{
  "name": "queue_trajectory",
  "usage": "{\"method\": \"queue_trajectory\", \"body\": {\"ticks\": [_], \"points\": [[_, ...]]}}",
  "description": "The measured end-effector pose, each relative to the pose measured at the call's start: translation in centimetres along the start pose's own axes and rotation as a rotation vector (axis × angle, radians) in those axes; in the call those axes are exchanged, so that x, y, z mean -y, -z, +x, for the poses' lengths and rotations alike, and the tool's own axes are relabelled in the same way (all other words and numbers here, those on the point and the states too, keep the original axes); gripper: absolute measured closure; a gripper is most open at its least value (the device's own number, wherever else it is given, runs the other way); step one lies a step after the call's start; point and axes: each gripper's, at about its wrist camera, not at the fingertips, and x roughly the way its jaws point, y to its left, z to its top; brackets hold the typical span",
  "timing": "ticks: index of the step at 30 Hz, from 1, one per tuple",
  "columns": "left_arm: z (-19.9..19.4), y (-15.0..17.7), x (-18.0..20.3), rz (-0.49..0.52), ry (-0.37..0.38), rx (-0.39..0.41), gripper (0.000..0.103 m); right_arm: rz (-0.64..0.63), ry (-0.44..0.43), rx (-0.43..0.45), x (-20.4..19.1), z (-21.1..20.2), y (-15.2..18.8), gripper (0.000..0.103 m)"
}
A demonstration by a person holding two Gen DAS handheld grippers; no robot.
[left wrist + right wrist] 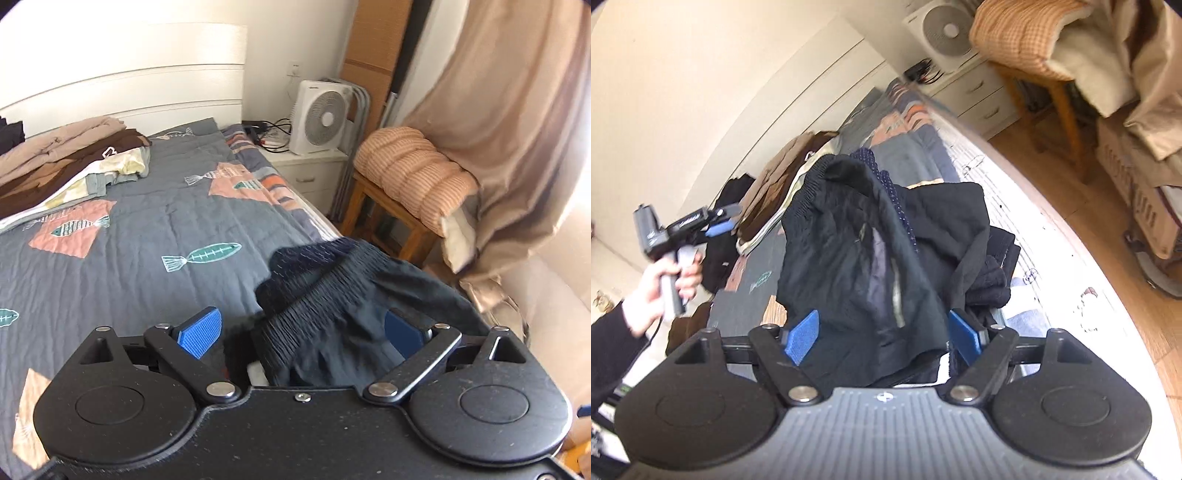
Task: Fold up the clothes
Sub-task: 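Lower the trousers onto the stack of folded clothes and open the left tool, then move the open left tool back to the trouser waistband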
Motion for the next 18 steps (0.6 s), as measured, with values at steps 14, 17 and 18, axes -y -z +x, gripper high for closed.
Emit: {"method": "queue_trajectory", "body": {"ticks": [14, 17, 18], "points": [[-8.4, 5.0, 7.2, 0.074, 0.017, -0.081, 0.003, -0.092, 0.176, -0.046, -12.0, -2.1, 5.0, 0.026], [-10.1, 5.8, 7.8, 0.074, 0.033, -0.094, 0.003, -0.111, 0.169, -0.051, -14.5, -3.2, 5.7, 0.026], [-10.6, 6.1, 8.1, 0.074, 0.038, -0.098, 0.003, -0.122, 0.166, -0.051, -15.2, -3.5, 5.8, 0.026]]}}
